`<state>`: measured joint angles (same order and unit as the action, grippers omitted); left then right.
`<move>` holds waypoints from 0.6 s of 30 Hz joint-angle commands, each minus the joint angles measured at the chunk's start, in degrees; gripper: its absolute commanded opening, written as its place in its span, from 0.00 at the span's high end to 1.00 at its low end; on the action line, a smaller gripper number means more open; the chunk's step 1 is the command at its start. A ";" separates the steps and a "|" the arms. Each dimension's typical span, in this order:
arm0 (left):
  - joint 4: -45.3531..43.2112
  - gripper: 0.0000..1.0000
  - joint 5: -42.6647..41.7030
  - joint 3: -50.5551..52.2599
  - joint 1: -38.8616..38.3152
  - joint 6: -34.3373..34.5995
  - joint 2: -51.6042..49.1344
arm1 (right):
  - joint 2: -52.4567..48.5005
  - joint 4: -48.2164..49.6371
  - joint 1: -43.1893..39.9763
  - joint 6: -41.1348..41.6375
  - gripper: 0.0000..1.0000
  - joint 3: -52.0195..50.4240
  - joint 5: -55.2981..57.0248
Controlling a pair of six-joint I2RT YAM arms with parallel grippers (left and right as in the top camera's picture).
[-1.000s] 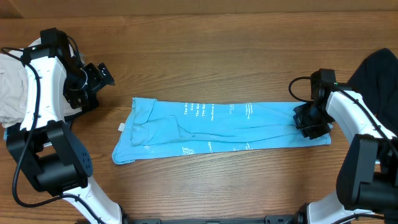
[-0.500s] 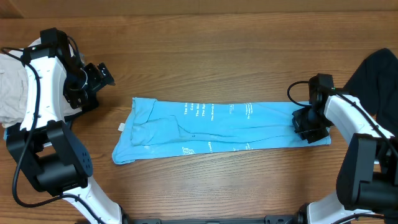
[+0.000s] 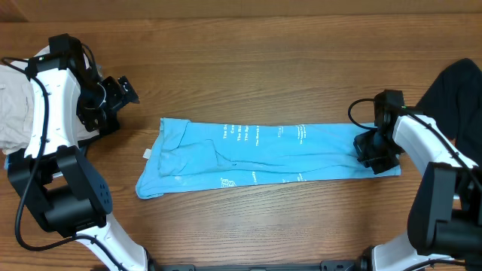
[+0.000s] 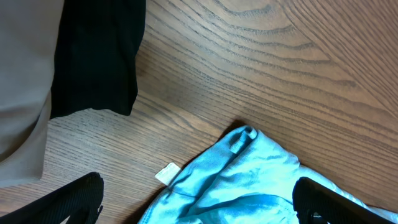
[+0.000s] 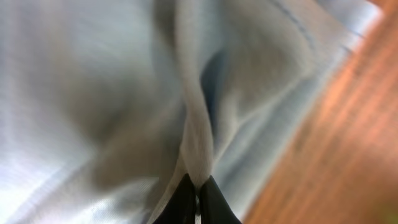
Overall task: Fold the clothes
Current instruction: 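Press and tuck the strip's right end with the right gripper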
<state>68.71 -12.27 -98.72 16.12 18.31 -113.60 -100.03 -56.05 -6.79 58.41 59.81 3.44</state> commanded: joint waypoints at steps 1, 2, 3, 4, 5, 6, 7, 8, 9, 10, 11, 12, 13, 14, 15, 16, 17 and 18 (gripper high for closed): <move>-0.04 0.00 -0.68 -0.15 0.00 -0.09 -0.50 | 5.88 -3.06 -0.04 0.13 0.96 1.11 1.01; -0.02 0.00 -0.68 -0.15 -0.02 -0.09 -0.50 | 6.69 -4.00 -0.04 0.15 0.96 1.11 1.03; -0.04 0.00 -0.68 -0.15 0.00 -0.09 -0.50 | 7.04 -4.96 -0.04 0.13 0.96 1.11 1.01; -0.02 0.00 -0.68 -0.15 0.00 -0.09 -0.50 | 7.02 -5.40 -0.04 0.13 0.96 1.01 1.03; -0.02 0.00 -0.68 -0.15 0.00 -0.09 -0.50 | 7.02 -5.31 -0.04 0.15 0.96 0.61 1.03; -0.02 0.00 -0.68 -0.15 0.00 -0.09 -0.50 | 6.99 -5.11 -0.04 0.15 0.96 0.15 1.03; -0.02 0.00 -0.68 -0.15 0.00 -0.09 -0.50 | 6.88 -5.07 -0.04 0.15 0.95 0.13 1.09; -0.02 0.00 -0.68 -0.15 0.00 -0.09 -0.50 | 6.84 -4.74 -0.04 0.15 0.91 0.13 1.29; -0.04 0.00 -0.68 -0.15 -0.02 -0.09 -0.50 | 6.84 -4.66 -0.04 0.15 0.87 0.13 1.68; -0.04 0.00 -0.68 -0.15 -0.02 -0.09 -0.50 | 6.84 -4.66 -0.04 0.13 0.86 0.13 1.90; -0.02 0.00 -0.68 -0.15 0.00 -0.09 -0.50 | 6.80 -4.79 -0.04 0.11 0.81 0.13 2.16; -0.02 0.00 -0.68 -0.15 0.00 -0.09 -0.50 | 6.80 -5.14 -0.04 0.11 0.79 0.13 2.56; -0.04 0.00 -0.68 -0.15 0.00 -0.09 -0.50 | 6.80 -6.03 -0.04 0.11 0.78 0.13 3.23; -0.02 0.00 -0.68 -0.15 -0.02 -0.09 -0.50 | 6.80 -6.95 -0.04 0.11 0.78 0.13 5.18; -0.02 0.00 -0.68 -0.15 0.00 -0.09 -0.50 | 6.80 -6.54 -0.04 0.09 0.78 0.13 7.13; -0.02 0.00 -0.68 -0.15 0.00 -0.09 -0.50 | 6.80 -3.21 -0.04 -3.45 0.83 0.13 7.06; -0.02 0.00 -0.68 -0.15 0.00 -0.09 -0.50 | 6.80 2.67 -0.04 -11.41 0.89 0.15 1.97; -0.02 0.00 -0.68 -0.15 0.00 -0.09 -0.50 | 6.80 5.90 -0.04 -14.71 0.96 0.15 -2.03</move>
<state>68.71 -12.29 -98.72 16.12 18.31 -113.60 -93.91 -55.86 -6.79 54.11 59.51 7.38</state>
